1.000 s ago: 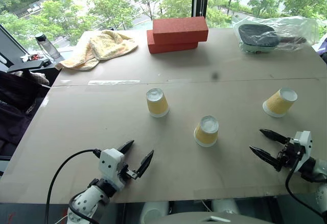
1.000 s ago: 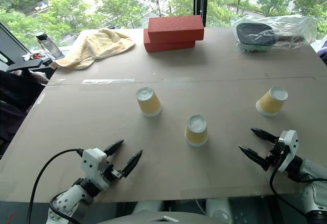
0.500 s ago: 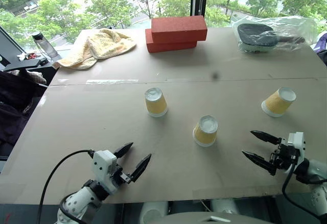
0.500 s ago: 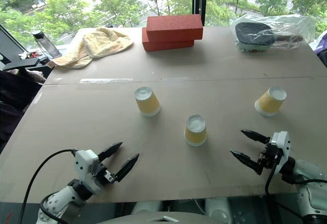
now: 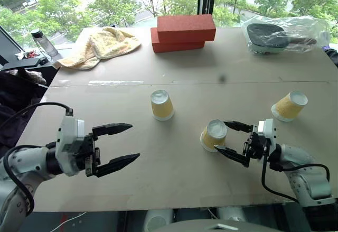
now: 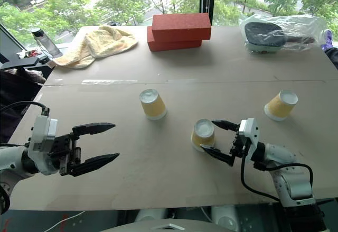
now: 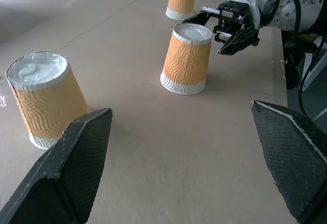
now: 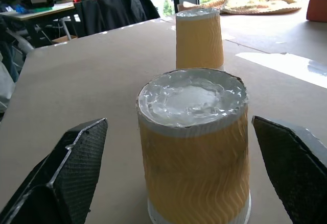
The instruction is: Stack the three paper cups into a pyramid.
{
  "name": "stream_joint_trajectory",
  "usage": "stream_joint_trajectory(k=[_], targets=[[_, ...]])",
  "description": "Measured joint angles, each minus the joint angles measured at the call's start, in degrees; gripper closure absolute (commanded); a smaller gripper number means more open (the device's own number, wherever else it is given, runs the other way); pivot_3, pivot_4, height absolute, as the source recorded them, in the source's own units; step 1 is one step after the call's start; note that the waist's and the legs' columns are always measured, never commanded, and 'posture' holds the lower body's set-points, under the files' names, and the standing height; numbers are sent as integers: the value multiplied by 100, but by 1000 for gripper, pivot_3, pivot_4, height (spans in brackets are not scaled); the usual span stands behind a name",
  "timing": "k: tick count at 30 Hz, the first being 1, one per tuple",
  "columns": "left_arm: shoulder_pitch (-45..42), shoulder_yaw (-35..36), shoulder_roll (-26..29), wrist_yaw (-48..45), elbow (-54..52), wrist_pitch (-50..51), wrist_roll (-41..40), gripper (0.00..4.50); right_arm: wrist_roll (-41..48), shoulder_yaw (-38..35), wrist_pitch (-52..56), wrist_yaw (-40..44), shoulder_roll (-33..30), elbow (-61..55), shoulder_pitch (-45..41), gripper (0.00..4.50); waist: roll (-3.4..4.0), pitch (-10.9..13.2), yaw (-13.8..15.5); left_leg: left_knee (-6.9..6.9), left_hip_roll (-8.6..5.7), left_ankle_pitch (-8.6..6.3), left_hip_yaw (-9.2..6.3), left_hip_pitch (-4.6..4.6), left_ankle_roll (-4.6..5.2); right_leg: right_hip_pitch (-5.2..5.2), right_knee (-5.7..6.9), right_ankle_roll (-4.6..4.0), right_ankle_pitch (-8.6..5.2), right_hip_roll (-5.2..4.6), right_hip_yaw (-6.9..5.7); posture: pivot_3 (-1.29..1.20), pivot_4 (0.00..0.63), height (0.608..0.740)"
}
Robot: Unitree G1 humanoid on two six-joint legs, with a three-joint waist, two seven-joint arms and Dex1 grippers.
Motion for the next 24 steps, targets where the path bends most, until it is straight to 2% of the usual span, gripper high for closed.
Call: stream_joint_trajectory(k=[13,14,18,19,24], targets=[[-230,21,-23,19,-419,626,-34,44,-216,275,-57,-365,409,3,-248,0,-16,11,-2,0,1,2,-1,1,-3,0,3,2,2,0,1,0,150,730],[-231,24,-25,10,-432,638,-33,0,-212,276,-58,-365,429,3,-258,547,-17,11,-1,0,1,2,-1,1,-3,0,4,2,2,0,1,0,150,730],[-231,72,-27,-20,-433,684,-30,0,-204,277,-58,-366,446,3,-283,2168,-19,13,-1,0,1,2,-2,1,-4,0,4,2,2,0,1,0,150,730],[-234,89,-30,-24,-433,686,-29,0,-201,277,-58,-365,446,3,-283,2311,-19,13,-1,0,1,2,-1,1,-4,0,4,2,2,0,1,0,150,730],[-303,107,-67,-24,-447,709,-28,0,-188,264,-60,-422,442,3,-281,2318,-19,13,-1,0,1,2,-2,1,-4,0,4,2,2,0,1,0,150,730]])
